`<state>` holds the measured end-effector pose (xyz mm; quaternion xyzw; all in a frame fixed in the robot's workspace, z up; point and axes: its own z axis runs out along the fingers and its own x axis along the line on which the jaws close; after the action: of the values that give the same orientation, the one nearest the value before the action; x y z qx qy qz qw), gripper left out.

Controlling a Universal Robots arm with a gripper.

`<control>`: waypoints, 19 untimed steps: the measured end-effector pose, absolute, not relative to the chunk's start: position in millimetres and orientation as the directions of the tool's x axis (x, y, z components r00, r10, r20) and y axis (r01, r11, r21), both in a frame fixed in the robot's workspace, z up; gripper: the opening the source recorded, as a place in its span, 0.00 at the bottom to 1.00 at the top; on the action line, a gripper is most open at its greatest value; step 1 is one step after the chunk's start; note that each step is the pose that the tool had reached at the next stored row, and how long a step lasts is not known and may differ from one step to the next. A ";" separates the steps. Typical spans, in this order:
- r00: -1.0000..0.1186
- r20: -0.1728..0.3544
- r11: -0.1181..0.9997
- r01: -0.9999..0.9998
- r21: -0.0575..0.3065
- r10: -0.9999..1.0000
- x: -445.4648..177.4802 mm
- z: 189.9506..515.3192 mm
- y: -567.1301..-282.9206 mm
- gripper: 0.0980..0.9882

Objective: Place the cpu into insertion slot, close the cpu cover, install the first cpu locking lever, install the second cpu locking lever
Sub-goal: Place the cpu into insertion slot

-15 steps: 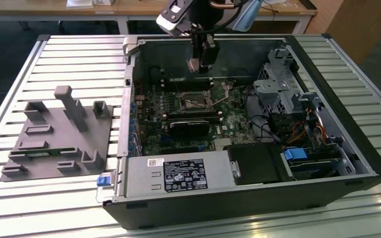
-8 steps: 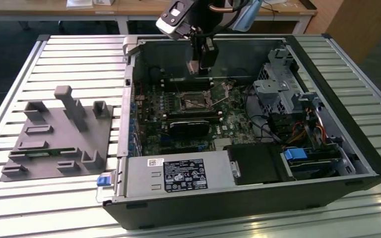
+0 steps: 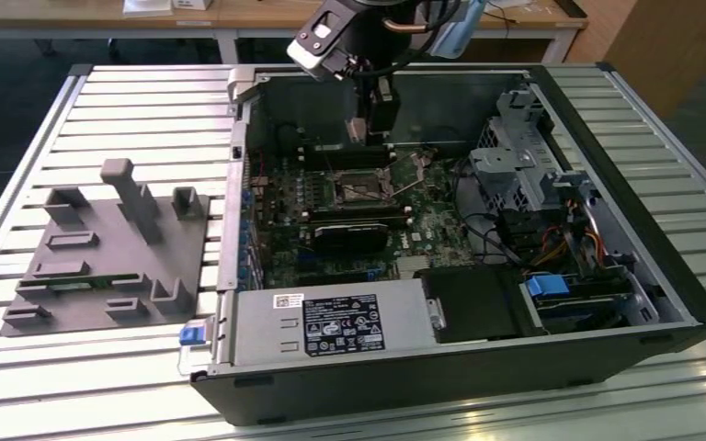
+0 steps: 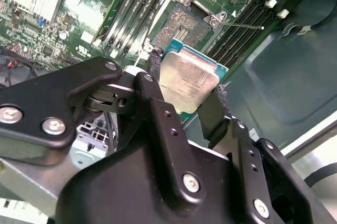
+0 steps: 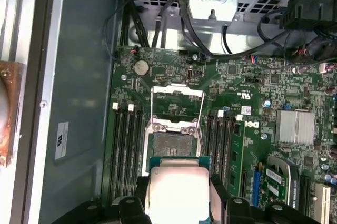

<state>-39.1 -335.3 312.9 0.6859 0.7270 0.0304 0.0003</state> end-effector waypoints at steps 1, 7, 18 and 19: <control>-0.057 0.041 0.055 0.997 0.045 0.998 -39.1 312.0 -335.3 0.49; -0.056 0.041 0.054 0.998 0.044 0.998 -39.1 307.1 -335.3 0.49; -0.056 0.032 0.054 0.998 0.044 0.998 -39.1 297.2 -335.3 0.49; -0.056 0.031 0.054 0.998 0.044 0.998 -39.1 296.3 -335.3 0.49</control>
<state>-39.1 -335.3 296.3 0.6871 0.7260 0.0267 0.0036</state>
